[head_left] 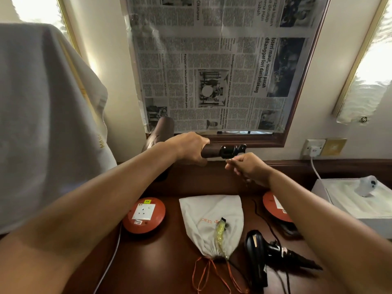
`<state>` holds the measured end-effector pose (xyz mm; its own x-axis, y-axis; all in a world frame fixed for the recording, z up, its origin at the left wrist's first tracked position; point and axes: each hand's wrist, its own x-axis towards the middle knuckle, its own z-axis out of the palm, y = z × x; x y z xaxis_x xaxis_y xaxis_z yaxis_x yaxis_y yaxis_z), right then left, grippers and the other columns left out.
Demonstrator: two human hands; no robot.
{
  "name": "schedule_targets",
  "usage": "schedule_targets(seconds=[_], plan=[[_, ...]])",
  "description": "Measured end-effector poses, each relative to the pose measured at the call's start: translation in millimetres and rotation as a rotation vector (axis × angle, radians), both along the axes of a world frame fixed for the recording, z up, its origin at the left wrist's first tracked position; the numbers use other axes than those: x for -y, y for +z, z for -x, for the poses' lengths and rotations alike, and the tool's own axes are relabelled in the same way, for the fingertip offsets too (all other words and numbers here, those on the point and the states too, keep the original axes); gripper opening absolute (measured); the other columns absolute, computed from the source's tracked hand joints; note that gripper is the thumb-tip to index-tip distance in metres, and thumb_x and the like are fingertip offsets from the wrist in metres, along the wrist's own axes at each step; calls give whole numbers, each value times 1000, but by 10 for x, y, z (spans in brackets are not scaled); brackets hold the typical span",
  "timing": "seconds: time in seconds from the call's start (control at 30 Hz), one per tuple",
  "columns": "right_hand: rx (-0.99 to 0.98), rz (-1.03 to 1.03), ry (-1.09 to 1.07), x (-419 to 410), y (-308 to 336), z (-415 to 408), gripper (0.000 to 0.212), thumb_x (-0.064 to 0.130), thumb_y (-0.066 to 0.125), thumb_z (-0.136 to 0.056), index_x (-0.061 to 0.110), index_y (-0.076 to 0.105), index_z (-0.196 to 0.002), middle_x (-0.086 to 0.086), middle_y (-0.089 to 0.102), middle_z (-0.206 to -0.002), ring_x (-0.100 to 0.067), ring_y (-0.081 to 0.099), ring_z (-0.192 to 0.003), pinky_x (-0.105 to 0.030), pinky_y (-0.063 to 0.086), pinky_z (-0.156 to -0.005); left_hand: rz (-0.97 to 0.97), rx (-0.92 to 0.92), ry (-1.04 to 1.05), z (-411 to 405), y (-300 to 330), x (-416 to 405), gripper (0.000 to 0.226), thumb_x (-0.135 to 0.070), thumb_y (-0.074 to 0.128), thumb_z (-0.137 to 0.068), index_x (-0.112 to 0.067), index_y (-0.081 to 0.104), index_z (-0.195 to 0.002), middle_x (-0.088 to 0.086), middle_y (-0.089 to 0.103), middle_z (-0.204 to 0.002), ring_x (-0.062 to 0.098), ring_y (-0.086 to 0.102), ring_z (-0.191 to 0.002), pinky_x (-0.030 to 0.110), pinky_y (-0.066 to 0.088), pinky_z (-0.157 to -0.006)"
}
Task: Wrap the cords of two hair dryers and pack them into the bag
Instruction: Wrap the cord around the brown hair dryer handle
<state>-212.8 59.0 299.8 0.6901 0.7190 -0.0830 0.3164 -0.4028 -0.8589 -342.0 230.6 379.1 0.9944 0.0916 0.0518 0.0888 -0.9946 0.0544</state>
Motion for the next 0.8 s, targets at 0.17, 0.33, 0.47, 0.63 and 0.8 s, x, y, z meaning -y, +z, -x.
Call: schedule_targets(seconds=[0.17, 0.33, 0.47, 0.63, 0.8], plan=[[350, 130, 81, -17, 364, -191, 25, -5, 54, -88, 5, 70, -73, 3, 59, -60, -21, 51, -56, -33, 45, -52, -65, -12, -33, 14, 25, 33, 27, -36, 69, -78, -24, 53, -95, 0, 59, -87, 20, 56, -81, 34, 48, -72], [525, 132, 15, -97, 661, -307, 16, 34, 69, -86, 20, 77, -83, 1, 72, -77, -14, 61, -67, -32, 51, -65, -141, 10, -4, -10, 36, 30, 31, -38, 69, -76, -24, 56, -100, -3, 55, -85, 20, 56, -79, 34, 48, -69], [735, 88, -40, -42, 802, -232, 18, 34, 66, -88, 21, 78, -88, 1, 72, -77, -14, 65, -72, -29, 54, -69, -160, 24, 14, -63, 25, 52, 33, -38, 68, -78, -22, 56, -104, -4, 51, -84, 18, 54, -77, 30, 42, -65], [879, -77, -105, -4, 834, -46, 23, 31, 67, -88, 9, 75, -82, -6, 68, -68, -19, 62, -61, -26, 49, -58, -124, 12, 73, -121, -44, 9, 32, -36, 68, -80, -18, 56, -103, 0, 55, -87, 20, 56, -78, 32, 47, -67], [896, -230, -177, 69, 544, 243, 22, 21, 62, -91, 5, 71, -79, -8, 64, -64, -24, 58, -57, -29, 44, -54, -63, 25, 158, -154, -110, -31, 31, -39, 67, -79, -19, 56, -100, -1, 56, -87, 20, 57, -78, 35, 50, -69]])
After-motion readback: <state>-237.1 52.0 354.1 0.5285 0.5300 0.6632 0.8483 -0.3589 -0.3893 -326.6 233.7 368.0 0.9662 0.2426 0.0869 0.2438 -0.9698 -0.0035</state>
